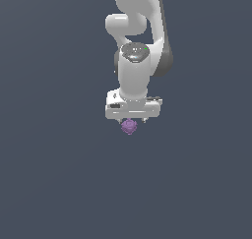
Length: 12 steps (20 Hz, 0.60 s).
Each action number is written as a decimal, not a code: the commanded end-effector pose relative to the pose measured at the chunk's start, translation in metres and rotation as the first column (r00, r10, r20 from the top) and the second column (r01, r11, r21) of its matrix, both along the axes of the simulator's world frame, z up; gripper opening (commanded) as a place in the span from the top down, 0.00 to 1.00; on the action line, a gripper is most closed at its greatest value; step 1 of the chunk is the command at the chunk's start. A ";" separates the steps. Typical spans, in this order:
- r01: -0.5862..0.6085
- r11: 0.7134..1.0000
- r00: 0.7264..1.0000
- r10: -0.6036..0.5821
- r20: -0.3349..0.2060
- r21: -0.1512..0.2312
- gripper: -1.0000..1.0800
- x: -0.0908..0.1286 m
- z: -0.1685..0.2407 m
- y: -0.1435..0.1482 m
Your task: Pick up the object and move it to a goal position.
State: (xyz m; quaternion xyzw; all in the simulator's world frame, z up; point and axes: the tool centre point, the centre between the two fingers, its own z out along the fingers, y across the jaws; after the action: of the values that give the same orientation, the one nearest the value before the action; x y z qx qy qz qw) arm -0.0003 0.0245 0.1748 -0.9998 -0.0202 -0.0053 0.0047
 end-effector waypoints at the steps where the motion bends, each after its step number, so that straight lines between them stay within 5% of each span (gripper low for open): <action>1: 0.000 1.000 1.000 0.000 0.000 0.000 0.04 0.000 0.000 0.000; 12: 0.051 0.999 0.998 -0.051 0.027 0.016 0.04 0.010 0.009 -0.019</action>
State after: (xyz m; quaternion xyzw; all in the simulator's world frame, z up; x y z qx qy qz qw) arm 0.0089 0.0073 0.1826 -0.9998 0.0043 -0.0180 0.0112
